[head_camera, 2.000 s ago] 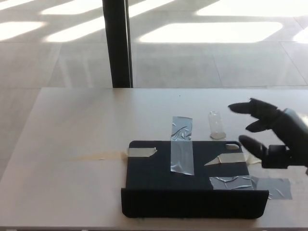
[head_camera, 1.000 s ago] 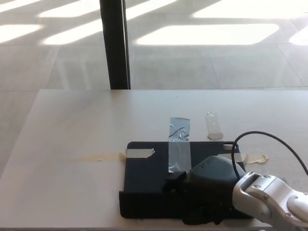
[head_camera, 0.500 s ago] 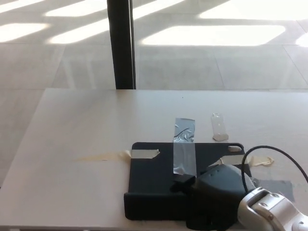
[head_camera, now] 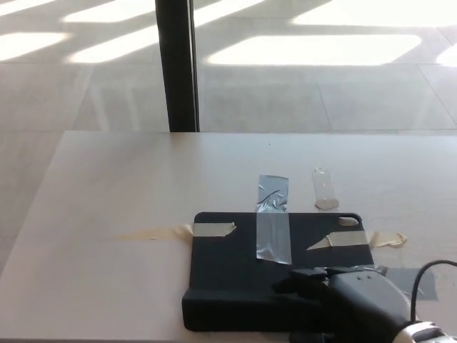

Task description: The robot uses its right hand to open a folded tablet cover kept in the middle of the desk

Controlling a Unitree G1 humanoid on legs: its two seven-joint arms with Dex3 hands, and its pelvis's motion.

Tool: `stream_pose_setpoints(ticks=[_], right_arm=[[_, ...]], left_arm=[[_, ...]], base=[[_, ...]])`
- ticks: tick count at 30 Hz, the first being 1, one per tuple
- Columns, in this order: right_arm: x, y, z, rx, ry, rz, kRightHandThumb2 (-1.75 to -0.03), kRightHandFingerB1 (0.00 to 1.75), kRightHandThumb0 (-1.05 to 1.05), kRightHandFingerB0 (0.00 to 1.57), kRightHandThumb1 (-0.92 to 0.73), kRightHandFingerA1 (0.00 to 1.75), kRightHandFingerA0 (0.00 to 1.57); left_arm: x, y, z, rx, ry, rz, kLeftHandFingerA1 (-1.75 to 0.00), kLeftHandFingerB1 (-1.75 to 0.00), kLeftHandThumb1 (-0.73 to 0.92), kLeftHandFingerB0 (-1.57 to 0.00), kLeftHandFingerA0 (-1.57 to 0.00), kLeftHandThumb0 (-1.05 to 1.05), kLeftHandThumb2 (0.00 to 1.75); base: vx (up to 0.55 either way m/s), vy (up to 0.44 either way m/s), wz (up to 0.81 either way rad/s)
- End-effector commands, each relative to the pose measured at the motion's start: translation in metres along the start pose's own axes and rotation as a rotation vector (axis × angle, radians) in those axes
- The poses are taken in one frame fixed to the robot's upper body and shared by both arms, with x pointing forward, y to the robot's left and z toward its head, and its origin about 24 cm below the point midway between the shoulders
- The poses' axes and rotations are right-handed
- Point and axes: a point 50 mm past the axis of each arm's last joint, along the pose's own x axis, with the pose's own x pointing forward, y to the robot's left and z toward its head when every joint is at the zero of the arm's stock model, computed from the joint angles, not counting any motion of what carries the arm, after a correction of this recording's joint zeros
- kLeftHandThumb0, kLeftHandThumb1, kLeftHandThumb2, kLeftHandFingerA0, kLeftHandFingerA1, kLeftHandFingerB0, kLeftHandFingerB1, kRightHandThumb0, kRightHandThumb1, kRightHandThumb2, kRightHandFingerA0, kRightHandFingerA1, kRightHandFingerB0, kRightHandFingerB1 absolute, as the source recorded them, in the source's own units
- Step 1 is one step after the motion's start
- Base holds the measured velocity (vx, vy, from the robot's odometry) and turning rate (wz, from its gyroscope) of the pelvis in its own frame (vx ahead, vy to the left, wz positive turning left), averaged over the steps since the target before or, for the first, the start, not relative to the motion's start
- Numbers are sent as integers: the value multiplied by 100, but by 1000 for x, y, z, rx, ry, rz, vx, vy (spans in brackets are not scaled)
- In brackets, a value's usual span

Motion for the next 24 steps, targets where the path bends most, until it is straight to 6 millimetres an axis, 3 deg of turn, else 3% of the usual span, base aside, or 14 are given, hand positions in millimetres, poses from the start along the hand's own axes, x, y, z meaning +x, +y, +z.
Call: stream_pose_setpoints(ticks=[1, 3, 4, 6, 7, 8, 9, 10, 12, 16, 17, 20, 23, 24], right_arm=[[-47, 64, -4, 385, 138, 167, -127, 52, -104, 29, -83, 75, 61], [-48, 62, -3, 487, 187, 173, -122, 50, -95, 22, -76, 70, 53], [-49, 62, -2, 494, 189, 172, -77, 43, -104, 31, -92, 63, 55], [-52, 62, -1, 506, 201, 169, -78, 42, -105, 31, -92, 63, 55], [-57, 62, 1, 608, 239, 175, -75, 39, -105, 31, -92, 60, 59], [-60, 62, 1, 624, 242, 172, -127, 47, -105, 27, -81, 64, 58], [-62, 63, 1, 645, 246, 173, -127, 46, -105, 25, -81, 62, 56], [-63, 63, 1, 654, 249, 173, -127, 46, -105, 25, -81, 62, 56], [-70, 66, 1, 731, 262, 163, -121, 51, -100, 31, -78, 63, 57], [-78, 70, -1, 841, 288, 149, -119, 52, -96, 31, -75, 61, 53], [-80, 70, -1, 871, 294, 147, -74, 42, -100, 37, -92, 52, 61], [-86, 70, -2, 952, 319, 161, -74, 46, -104, 38, -92, 51, 58], [-89, 72, -3, 967, 338, 171, -74, 44, -102, 35, -92, 52, 62], [-90, 72, -3, 987, 356, 170, -73, 43, -100, 36, -92, 51, 63]], left_arm=[[0, 5, 8, -23, 6, 13, -76, -63, 92, -47, -65, -85, 71], [0, 2, 14, -31, -2, 9, -77, -63, 92, -46, -67, -84, 70], [0, 2, 14, -31, -3, 9, -77, -62, 92, -46, -68, -84, 70], [0, 3, 15, -30, -2, 10, -76, -62, 92, -46, -69, -85, 70], [0, 3, 15, -3, -14, -2, -76, -66, 71, -44, -68, -89, 107], [0, 3, 15, -1, -15, -4, -73, -60, 92, -44, -69, -87, 72], [0, 2, 16, -7, -14, -4, -76, -65, 71, -43, -65, -89, 108], [0, 1, 17, -9, -14, -5, -76, -65, 71, -43, -65, -89, 108], [1, 1, 19, -13, -20, 1, -75, -61, 92, -45, -69, -86, 71], [1, 1, 21, -12, -22, 6, -77, -61, 92, -45, -71, -86, 71], [1, 1, 21, -15, -22, 6, -77, -62, 92, -46, -70, -86, 71], [1, 1, 20, -16, -24, 3, -76, -65, 71, -44, -65, -88, 107], [1, 1, 20, -13, -22, 4, -77, -65, 71, -44, -66, -89, 107], [1, 1, 20, -18, -22, 4, -75, -61, 92, -45, -66, -87, 70]], base=[[0, 0, 0], [0, 0, 0], [0, 0, 0], [0, 0, 0], [0, 0, 0], [0, 0, 0], [0, 0, 0], [0, 0, 0], [0, 0, 0], [0, 0, 0], [0, 0, 0], [0, 0, 0], [0, 0, 0], [0, 0, 0]])
